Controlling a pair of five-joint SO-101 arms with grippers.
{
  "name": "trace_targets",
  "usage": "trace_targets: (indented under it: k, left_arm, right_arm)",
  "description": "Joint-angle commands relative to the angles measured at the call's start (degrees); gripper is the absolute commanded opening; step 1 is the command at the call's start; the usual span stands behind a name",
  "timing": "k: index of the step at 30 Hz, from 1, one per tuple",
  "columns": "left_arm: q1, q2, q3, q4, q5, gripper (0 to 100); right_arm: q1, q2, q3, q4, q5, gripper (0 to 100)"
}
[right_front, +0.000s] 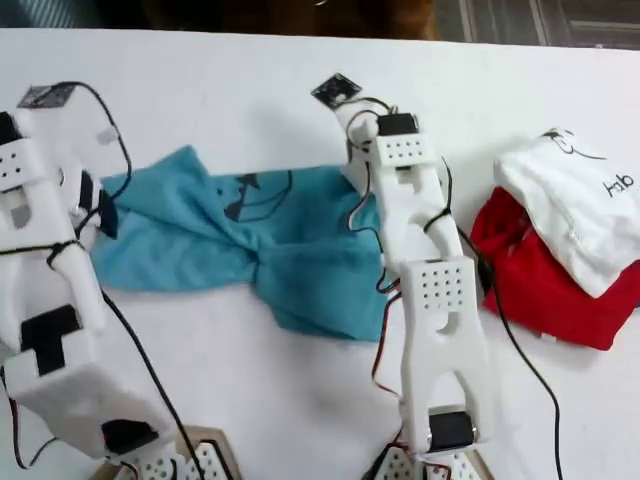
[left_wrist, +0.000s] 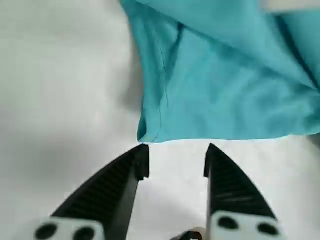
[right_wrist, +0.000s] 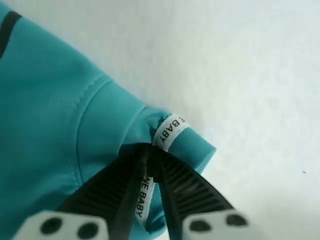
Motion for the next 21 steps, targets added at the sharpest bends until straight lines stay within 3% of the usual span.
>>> trace_targets:
  k: [1,7,13,21]
  left_arm:
    - [-0.44,-1.23,-0.66,-0.97,2.55,20]
    - [-3.08,11.96,-0.75,-2.81,12.04,20]
    - [-10.90,18.73,-7.08,-2.73,14.51,20]
    - [-5.27,26.90,-8.04,-1.14,14.33,20]
  right_arm:
    - [0.75,0.22,-0.70,-1.10,-0.44,1.8]
    - [0.75,0.22,-0.70,-1.10,-0.44,1.8]
    - [0.75,0.22,-0.62,-1.10,-0.44,1.8]
    - [0.66,0.22,-0.62,-1.10,-0.44,1.8]
